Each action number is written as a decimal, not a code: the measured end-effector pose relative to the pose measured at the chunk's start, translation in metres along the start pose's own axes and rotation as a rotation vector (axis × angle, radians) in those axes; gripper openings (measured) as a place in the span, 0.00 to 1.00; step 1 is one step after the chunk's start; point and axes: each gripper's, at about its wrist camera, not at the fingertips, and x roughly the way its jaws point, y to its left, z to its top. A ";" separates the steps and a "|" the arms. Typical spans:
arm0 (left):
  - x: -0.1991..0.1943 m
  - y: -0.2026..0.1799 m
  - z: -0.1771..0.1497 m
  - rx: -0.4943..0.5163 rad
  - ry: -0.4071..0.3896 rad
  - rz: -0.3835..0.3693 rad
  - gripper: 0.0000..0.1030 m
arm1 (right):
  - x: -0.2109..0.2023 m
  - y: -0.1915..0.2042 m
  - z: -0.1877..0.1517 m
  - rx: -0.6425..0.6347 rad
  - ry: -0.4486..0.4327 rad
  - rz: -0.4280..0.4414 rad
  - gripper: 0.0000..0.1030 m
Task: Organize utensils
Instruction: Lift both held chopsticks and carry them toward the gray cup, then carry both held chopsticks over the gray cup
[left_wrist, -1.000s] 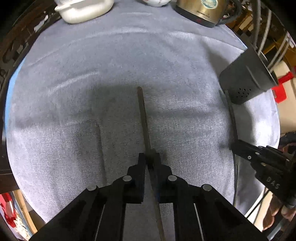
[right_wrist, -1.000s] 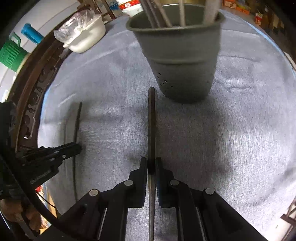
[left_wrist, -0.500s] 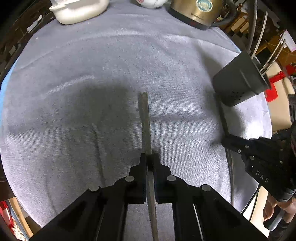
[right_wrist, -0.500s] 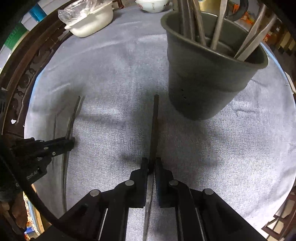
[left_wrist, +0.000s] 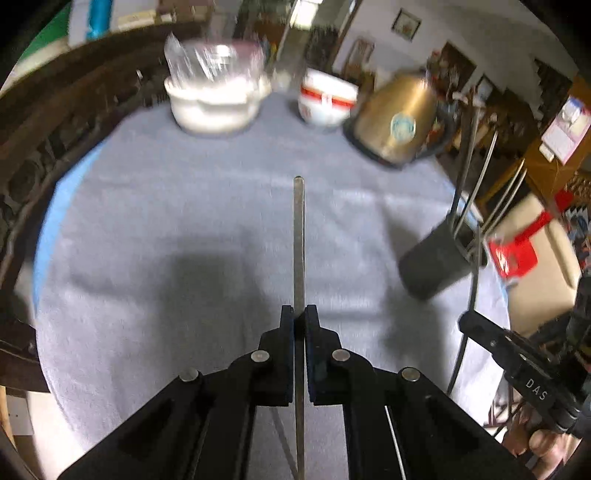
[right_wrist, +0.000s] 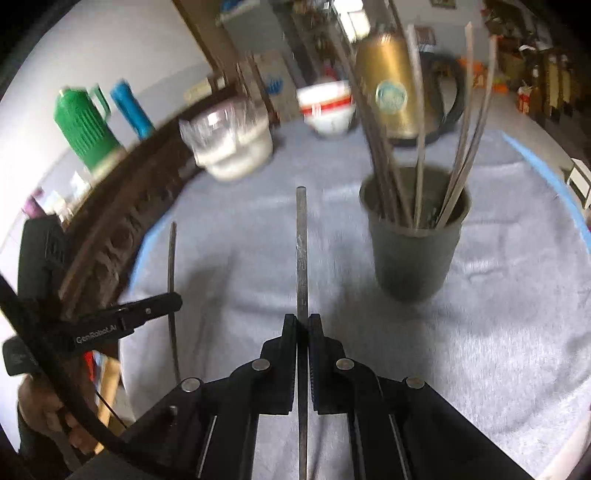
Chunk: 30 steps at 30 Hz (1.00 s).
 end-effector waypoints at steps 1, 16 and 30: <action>-0.004 0.000 0.002 -0.003 -0.035 0.001 0.05 | -0.007 0.000 0.001 0.001 -0.039 -0.004 0.06; -0.009 -0.022 0.005 0.006 -0.381 0.088 0.05 | -0.037 -0.002 0.002 -0.069 -0.477 -0.152 0.06; -0.041 -0.018 -0.036 0.082 -0.472 0.125 0.06 | -0.072 -0.004 -0.032 -0.113 -0.498 -0.193 0.07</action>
